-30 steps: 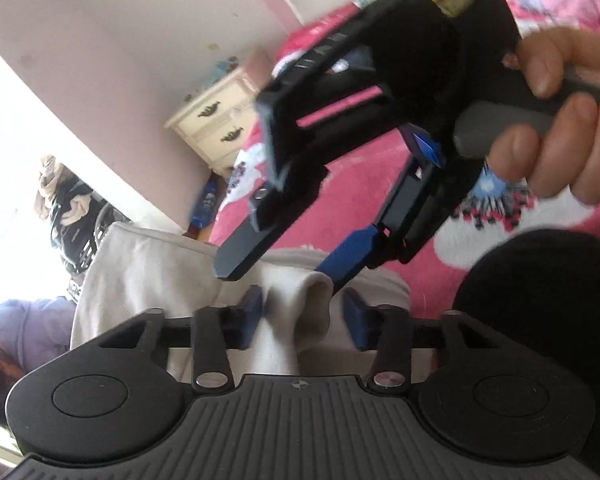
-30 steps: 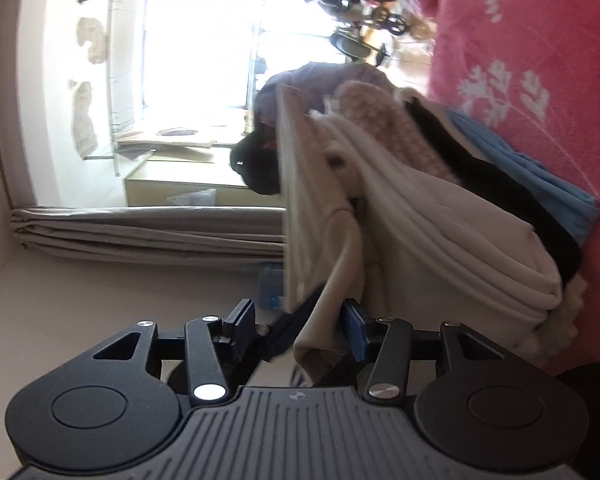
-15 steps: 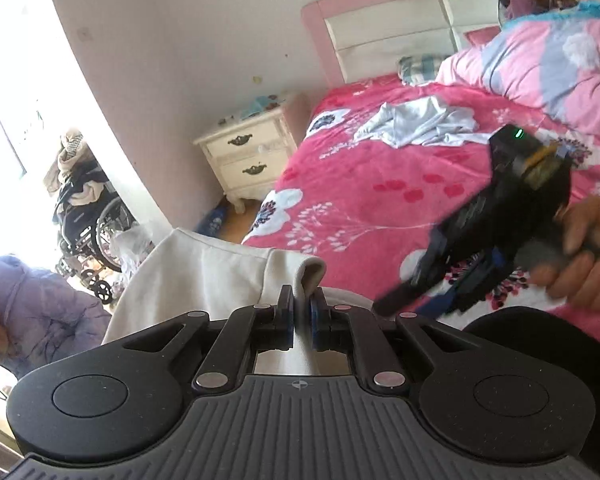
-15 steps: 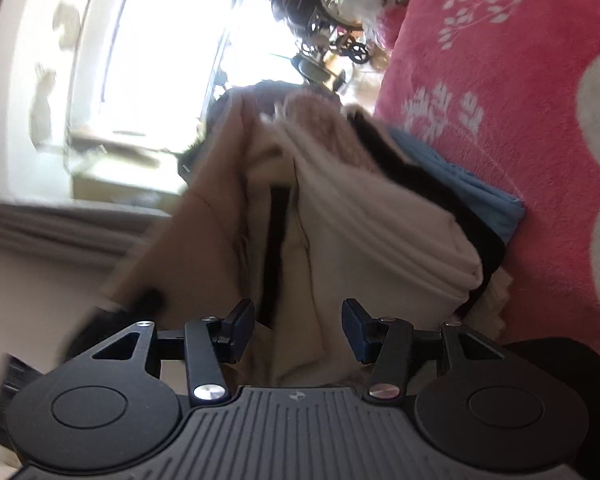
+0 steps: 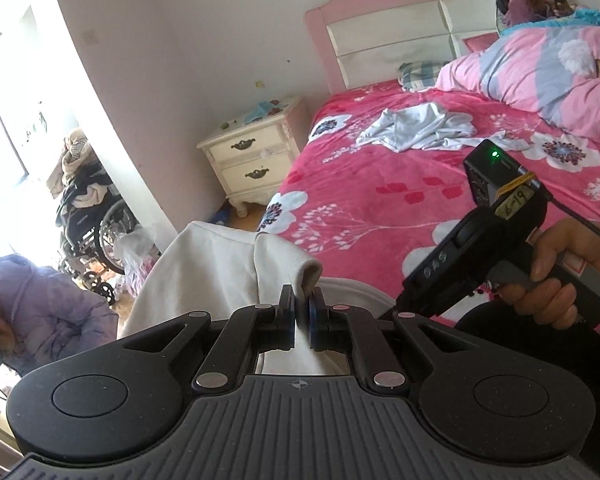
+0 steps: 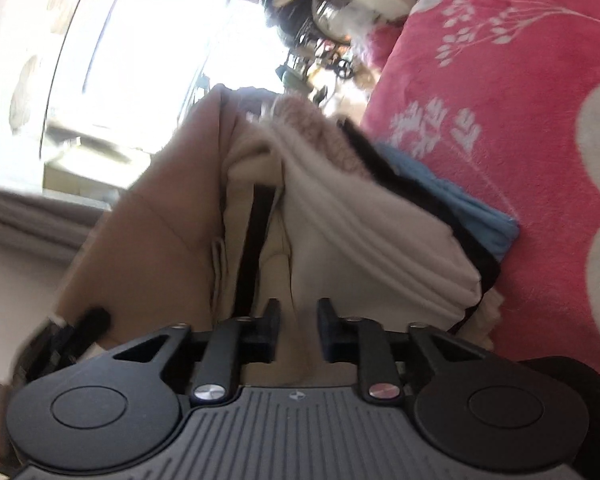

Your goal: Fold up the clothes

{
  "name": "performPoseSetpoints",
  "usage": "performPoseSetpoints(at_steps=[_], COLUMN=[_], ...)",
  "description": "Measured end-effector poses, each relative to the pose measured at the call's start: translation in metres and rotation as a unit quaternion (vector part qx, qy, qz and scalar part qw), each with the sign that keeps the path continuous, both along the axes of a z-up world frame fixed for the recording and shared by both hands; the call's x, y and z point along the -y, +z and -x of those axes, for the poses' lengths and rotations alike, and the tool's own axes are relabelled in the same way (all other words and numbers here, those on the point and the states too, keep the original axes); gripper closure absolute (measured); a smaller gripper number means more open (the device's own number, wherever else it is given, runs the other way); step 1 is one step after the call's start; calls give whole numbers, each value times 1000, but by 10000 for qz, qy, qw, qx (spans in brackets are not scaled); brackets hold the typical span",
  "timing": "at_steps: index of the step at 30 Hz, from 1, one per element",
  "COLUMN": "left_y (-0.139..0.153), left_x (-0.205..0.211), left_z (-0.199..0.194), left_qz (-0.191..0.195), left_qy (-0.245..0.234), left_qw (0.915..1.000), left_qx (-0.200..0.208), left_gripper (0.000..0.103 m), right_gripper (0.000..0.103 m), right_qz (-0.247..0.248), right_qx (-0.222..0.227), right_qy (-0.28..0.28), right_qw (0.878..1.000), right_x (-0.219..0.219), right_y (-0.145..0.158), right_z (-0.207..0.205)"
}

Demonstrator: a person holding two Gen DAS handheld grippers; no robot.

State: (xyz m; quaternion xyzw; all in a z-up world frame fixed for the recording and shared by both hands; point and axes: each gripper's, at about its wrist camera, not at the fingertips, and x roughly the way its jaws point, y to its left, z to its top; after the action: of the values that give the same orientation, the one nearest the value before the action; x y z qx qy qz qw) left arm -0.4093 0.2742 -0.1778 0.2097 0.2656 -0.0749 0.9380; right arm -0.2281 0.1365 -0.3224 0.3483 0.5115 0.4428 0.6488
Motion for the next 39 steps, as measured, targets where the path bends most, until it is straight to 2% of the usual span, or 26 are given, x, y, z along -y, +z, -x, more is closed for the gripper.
performPoseSetpoints(at_steps=[3, 5, 6, 8, 12, 14, 15, 16, 17, 18, 20, 22, 26, 30, 34, 39], left_y=[0, -2, -4, -11, -24, -28, -30, -31, -33, -37, -46, -55, -73, -79, -74, -75], left_x=[1, 4, 7, 14, 26, 28, 28, 27, 26, 24, 25, 28, 39, 39, 44, 44], left_z=[2, 3, 3, 0, -7, -5, 0, 5, 9, 13, 17, 18, 19, 14, 14, 23], left_qz=[39, -44, -93, -169, -155, -160, -186, -205, -221, -251, -358, -521, -1135, -1244, -1325, -1675], left_qy=[-60, -150, -205, -367, -580, -665, -661, -632, -598, -555, -476, -414, -162, 190, 432, 844], left_qw=[10000, 9998, 9997, 9991, 9982, 9975, 9975, 9976, 9978, 9979, 9976, 9968, 9931, 9920, 9901, 9808], left_qx=[58, 101, 99, 104, -63, -176, -179, -182, -187, -237, -346, -445, -248, -123, 161, 535], left_gripper=[97, 97, 97, 97, 95, 93, 84, 75, 73, 71, 68, 65, 62, 62, 60, 59], right_gripper=[62, 41, 38, 24, 22, 40, 43, 55, 71, 80, 90, 91, 92, 93, 93, 93], right_qz=[-515, -882, -1066, -1060, -653, -333, -193, -104, -59, -26, -35, -59, -108, -433, -588, -746], right_qx=[-89, -145, -173, -64, 22, -65, -95, -91, -108, -141, -119, -81, -101, -385, -382, -364], right_qy=[-146, -231, -273, -105, 393, 554, 593, 614, 608, 587, 589, 601, 600, 591, 698, 851], right_qw=[9985, 9957, 9938, 9943, 9971, 9979, 9980, 9980, 9981, 9982, 9982, 9981, 9981, 9966, 9951, 9929], right_x=[7, 11, 13, 1, -32, -46, -52, -54, -56, -56, -57, -57, -56, -58, -67, -80], right_y=[14, 24, 30, 42, 50, 44, 41, 38, 37, 37, 41, 46, 55, 60, 75, 89], right_z=[-5, -8, -10, -14, -20, -20, -19, -18, -17, -17, -15, -14, -13, -14, -10, -5])
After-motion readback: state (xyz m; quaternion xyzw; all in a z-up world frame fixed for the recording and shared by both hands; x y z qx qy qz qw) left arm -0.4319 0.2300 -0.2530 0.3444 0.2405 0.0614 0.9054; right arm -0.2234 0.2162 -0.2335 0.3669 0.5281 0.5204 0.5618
